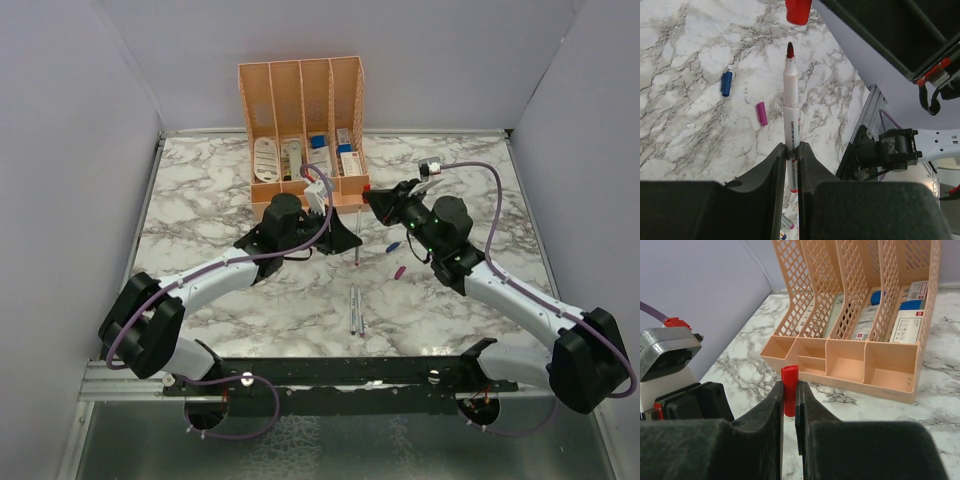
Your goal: Insert the pens into the pen caps
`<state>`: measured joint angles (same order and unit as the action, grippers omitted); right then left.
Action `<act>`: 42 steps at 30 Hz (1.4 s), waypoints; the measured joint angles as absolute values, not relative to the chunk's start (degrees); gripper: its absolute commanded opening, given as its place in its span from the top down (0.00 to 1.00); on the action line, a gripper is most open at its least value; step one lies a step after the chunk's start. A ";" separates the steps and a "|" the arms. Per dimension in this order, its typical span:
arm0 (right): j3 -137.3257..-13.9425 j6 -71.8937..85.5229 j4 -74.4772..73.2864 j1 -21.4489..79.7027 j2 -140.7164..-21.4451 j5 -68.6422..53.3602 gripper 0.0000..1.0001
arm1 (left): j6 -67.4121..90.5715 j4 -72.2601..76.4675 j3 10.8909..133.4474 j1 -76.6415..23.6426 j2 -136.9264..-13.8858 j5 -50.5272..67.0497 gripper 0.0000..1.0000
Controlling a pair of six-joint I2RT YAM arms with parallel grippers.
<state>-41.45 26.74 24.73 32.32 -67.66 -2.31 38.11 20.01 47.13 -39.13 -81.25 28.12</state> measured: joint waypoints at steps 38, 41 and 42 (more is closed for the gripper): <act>-39.64 29.32 28.77 32.32 -67.83 -4.40 0.99 | 38.92 20.58 48.07 -39.13 -81.93 29.17 1.00; -39.64 29.32 28.77 32.32 -67.94 -4.43 0.99 | 38.92 20.60 48.07 -39.13 -82.17 29.19 1.00; -39.64 29.32 28.77 32.32 -68.01 -4.45 0.99 | 38.92 20.60 48.07 -39.13 -82.26 29.19 1.00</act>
<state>-39.64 29.32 28.77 32.32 -68.01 -4.45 38.92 20.60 48.07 -39.13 -82.26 29.19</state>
